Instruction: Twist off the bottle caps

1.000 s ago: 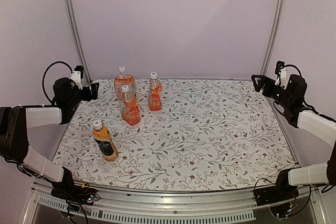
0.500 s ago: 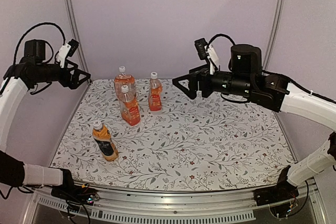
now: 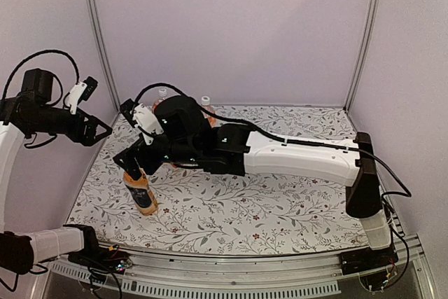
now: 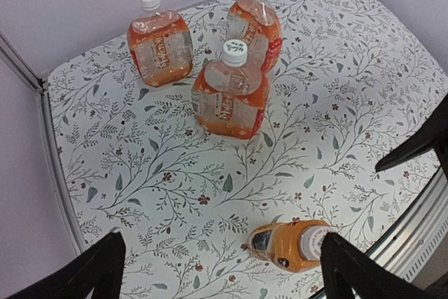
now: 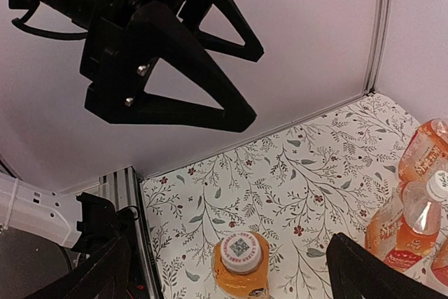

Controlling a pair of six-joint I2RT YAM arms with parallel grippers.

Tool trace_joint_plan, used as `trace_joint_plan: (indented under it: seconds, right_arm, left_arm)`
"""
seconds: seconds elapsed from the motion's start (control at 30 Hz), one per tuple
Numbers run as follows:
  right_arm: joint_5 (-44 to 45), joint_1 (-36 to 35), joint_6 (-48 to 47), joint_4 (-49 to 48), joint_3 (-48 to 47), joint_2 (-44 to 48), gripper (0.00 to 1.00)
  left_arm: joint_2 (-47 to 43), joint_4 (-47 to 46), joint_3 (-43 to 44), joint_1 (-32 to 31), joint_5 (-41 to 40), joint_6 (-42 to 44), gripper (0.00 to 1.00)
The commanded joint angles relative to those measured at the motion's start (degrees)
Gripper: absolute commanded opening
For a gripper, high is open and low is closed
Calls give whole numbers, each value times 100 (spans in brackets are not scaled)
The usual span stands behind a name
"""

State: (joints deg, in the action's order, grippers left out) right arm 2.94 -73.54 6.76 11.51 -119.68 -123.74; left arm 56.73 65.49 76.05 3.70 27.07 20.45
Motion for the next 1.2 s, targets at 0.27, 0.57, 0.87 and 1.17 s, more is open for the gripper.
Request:
trace_joint_plan:
  seconds: [0.27,0.57,0.87,1.17]
  right_arm:
    - [1041,-222,401,301,-1280,-1598,95]
    - [1054,-222,431,211,-1286,-1817,58]
    - [830,-208,348,73,-1019,-1510,8]
    - [203,-21,741,-237,235,197,0]
  left_arm:
    - [-199,-108,-247,7,-249,-311,98]
    - [-172,-116,-260,7,-154,-312,98]
    - [-162,-36,-306,7,-88,-196,98]
    - [-88,757,277,-79,1331,491,94]
